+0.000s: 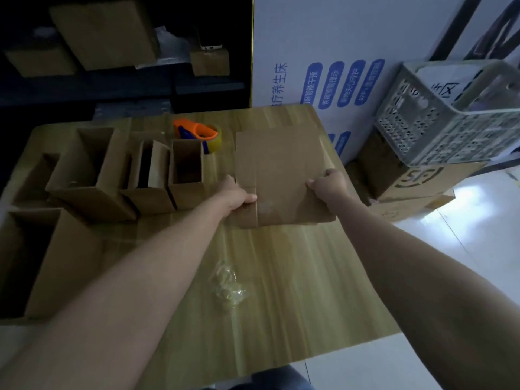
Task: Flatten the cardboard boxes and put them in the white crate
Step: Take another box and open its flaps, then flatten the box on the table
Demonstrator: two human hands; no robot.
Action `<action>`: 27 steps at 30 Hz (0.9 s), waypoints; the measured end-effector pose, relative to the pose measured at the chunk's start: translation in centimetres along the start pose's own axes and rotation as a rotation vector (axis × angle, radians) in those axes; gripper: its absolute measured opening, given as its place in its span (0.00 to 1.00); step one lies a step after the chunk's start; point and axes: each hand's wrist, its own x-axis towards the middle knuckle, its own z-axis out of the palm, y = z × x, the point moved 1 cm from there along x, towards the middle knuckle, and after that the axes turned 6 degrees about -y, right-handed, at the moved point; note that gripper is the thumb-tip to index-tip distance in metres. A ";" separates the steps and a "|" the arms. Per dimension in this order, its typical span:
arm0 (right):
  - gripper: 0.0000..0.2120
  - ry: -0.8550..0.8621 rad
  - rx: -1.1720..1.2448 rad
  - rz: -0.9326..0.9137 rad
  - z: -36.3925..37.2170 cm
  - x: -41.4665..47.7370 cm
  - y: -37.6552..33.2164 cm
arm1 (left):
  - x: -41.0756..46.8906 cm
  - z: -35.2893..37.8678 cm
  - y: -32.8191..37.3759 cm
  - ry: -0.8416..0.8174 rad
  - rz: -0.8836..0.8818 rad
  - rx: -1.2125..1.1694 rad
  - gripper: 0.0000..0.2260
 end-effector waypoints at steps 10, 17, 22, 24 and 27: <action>0.25 -0.287 -0.269 0.367 -2.7 1.6 9.1 | -1.1 5.4 -2.9 -0.621 -0.443 0.411 0.22; 0.20 -0.434 -0.595 0.402 -1.4 -0.6 14.5 | -2.3 9.2 -7.4 -0.369 -0.322 0.553 0.24; 0.32 -0.330 -0.597 0.300 0.3 -0.5 15.7 | -2.6 10.2 -7.9 -0.188 -0.174 0.725 0.17; 0.37 -0.307 -0.626 0.328 0.6 -0.6 15.6 | -2.7 10.5 -7.7 -0.160 -0.160 0.738 0.16; 0.32 -0.464 -0.732 0.372 0.0 -0.7 14.5 | -2.4 10.1 -7.5 -0.269 -0.248 0.609 0.15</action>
